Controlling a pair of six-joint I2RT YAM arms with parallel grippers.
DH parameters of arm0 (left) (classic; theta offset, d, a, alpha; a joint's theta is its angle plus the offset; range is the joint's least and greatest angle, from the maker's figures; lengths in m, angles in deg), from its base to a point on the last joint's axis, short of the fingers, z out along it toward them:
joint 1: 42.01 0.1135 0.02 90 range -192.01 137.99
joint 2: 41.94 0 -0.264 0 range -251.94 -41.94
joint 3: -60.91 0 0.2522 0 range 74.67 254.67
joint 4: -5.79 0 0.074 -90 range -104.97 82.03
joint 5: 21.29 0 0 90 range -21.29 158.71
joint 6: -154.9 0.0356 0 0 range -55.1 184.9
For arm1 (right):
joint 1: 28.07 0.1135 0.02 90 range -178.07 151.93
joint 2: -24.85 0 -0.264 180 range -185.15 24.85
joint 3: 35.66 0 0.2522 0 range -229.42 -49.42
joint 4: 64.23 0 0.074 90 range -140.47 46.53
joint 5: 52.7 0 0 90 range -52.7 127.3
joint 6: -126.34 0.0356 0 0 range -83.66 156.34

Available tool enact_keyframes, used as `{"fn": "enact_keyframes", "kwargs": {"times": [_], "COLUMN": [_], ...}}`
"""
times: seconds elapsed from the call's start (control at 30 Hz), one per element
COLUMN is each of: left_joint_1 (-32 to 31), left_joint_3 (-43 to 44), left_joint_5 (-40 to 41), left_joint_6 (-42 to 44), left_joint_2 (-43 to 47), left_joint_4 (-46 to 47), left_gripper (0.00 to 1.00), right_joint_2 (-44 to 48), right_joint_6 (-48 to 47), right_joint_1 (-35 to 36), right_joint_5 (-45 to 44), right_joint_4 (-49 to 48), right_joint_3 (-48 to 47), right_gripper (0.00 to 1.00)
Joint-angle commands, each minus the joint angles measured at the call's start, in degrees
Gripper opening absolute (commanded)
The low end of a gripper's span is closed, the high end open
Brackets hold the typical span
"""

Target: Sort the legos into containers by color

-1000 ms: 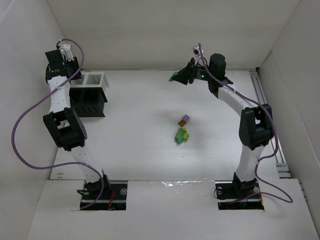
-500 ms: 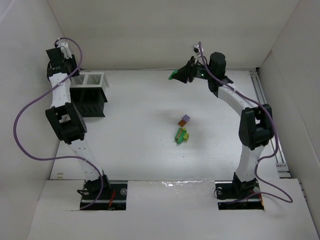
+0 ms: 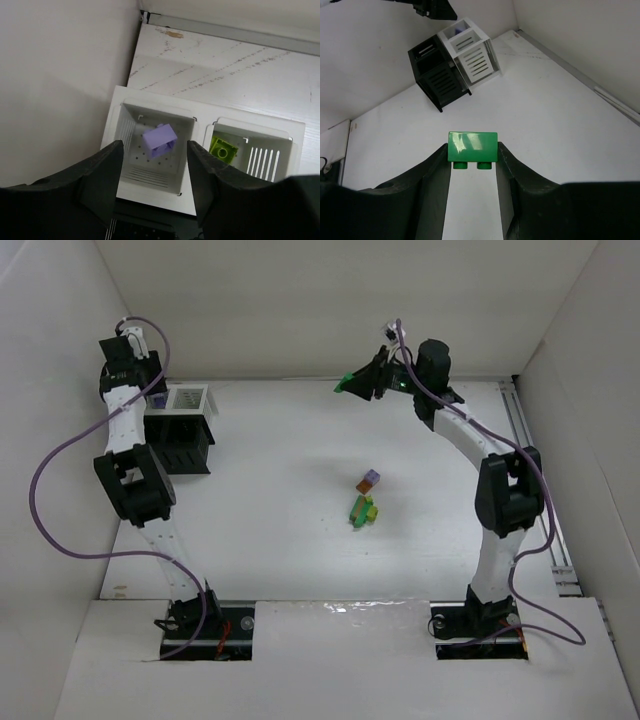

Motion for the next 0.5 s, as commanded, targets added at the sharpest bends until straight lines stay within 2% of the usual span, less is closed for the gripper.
{"fn": "enact_keyframes", "kwargs": {"times": [0.0,0.1,0.23,0.33,0.4,0.47], "left_joint_1": [-0.37,-0.37,-0.9,-0.9,-1.6,-2.39], "left_joint_3": [-1.67,-2.47,-5.35,-11.67,-10.83,-6.63], "left_joint_5": [-0.66,-1.19,-5.13,-11.29,-11.48,-9.99], "left_joint_6": [0.17,-2.46,-3.97,-7.2,-9.49,-11.51], "left_joint_2": [2.04,3.71,8.01,15.3,18.47,19.18], "left_joint_4": [1.77,3.53,6.68,16.69,18.73,16.72], "left_gripper": [0.51,0.57,0.57,0.62,0.68,0.7], "right_joint_2": [-0.39,-0.91,-1.44,-2.67,-5.65,-9.59], "right_joint_6": [-0.3,-0.83,-0.83,1.36,3.38,6.27], "right_joint_1": [0.89,0.89,2.02,4.66,6.5,8.96], "right_joint_5": [-0.61,-0.61,-1.84,-3.24,-4.03,-5.18], "right_joint_4": [-3.08,-3.08,-3.6,-8.77,-12.54,-15.1], "right_joint_3": [-2.88,-3.4,-3.93,-5.24,-7.26,-11.65], "right_gripper": [0.0,0.0,0.0,0.0,0.0,0.0]}}
